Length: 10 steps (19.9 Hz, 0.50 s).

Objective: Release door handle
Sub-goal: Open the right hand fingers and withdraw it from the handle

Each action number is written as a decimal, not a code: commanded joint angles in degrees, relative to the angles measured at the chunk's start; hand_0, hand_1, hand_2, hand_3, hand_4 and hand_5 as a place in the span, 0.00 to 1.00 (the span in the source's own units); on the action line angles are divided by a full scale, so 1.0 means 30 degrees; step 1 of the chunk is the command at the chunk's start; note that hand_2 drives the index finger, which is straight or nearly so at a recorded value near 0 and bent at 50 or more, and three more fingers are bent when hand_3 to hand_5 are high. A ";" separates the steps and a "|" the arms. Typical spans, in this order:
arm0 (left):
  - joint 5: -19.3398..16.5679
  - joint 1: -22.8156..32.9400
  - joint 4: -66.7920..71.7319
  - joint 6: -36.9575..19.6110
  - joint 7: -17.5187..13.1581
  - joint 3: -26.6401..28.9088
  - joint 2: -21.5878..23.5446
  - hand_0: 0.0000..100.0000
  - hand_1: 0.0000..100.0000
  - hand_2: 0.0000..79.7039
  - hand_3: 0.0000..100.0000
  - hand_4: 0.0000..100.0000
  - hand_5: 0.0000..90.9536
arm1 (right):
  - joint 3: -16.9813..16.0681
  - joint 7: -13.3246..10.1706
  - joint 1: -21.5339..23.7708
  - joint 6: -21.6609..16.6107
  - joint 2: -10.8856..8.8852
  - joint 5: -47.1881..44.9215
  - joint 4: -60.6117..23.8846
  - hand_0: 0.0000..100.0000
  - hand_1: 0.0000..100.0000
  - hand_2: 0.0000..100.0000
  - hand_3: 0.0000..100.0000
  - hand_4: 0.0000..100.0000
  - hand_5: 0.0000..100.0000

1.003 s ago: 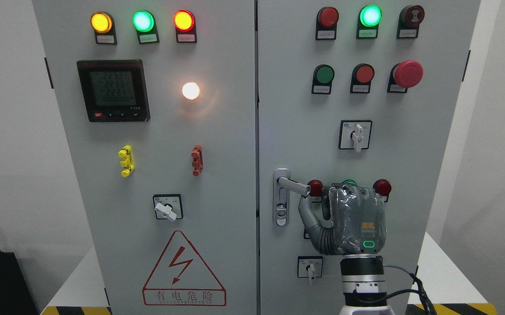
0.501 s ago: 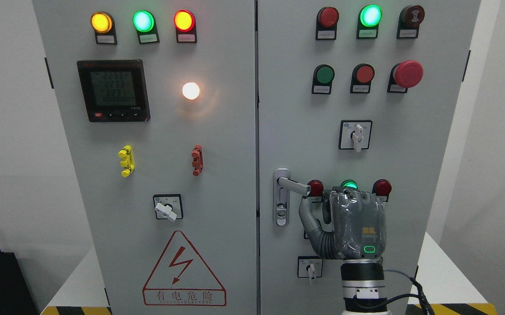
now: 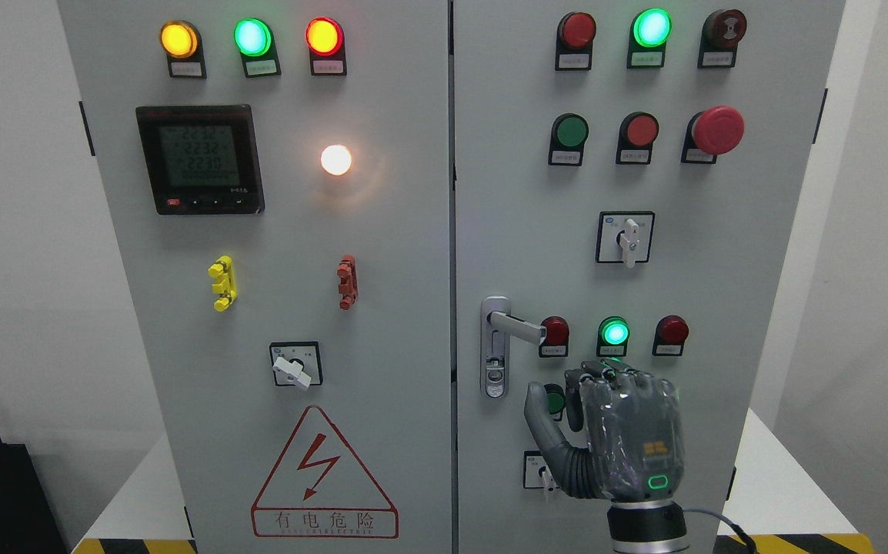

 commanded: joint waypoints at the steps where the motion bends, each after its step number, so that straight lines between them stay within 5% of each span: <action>1: 0.0000 0.0000 0.0381 -0.0010 -0.0014 -0.0264 -0.0004 0.12 0.39 0.00 0.00 0.00 0.00 | -0.1317 -0.0269 0.1175 -0.0457 -0.2940 -0.0854 -0.1486 0.62 0.29 0.56 0.73 0.56 0.47; 3: 0.0000 0.0000 0.0381 -0.0010 -0.0014 -0.0264 -0.0005 0.12 0.39 0.00 0.00 0.00 0.00 | -0.1408 -0.0299 0.1351 -0.0545 -0.3147 -0.1936 -0.1544 0.64 0.24 0.25 0.37 0.24 0.17; 5: 0.0000 0.0000 0.0381 -0.0010 -0.0014 -0.0264 -0.0005 0.12 0.39 0.00 0.00 0.00 0.00 | -0.1408 -0.0299 0.1351 -0.0545 -0.3176 -0.2291 -0.1778 0.62 0.20 0.08 0.11 0.01 0.00; 6: 0.0000 0.0000 0.0381 -0.0010 -0.0014 -0.0264 0.0024 0.12 0.39 0.00 0.00 0.00 0.00 | -0.1408 -0.0357 0.1380 -0.0574 -0.3147 -0.2292 -0.1924 0.61 0.20 0.00 0.02 0.00 0.00; 10: 0.0000 -0.0029 0.0381 -0.0010 -0.0014 -0.0264 -0.0005 0.12 0.39 0.00 0.00 0.00 0.00 | -0.1378 -0.0358 0.1790 -0.0837 -0.3089 -0.2292 -0.2481 0.59 0.18 0.00 0.00 0.00 0.00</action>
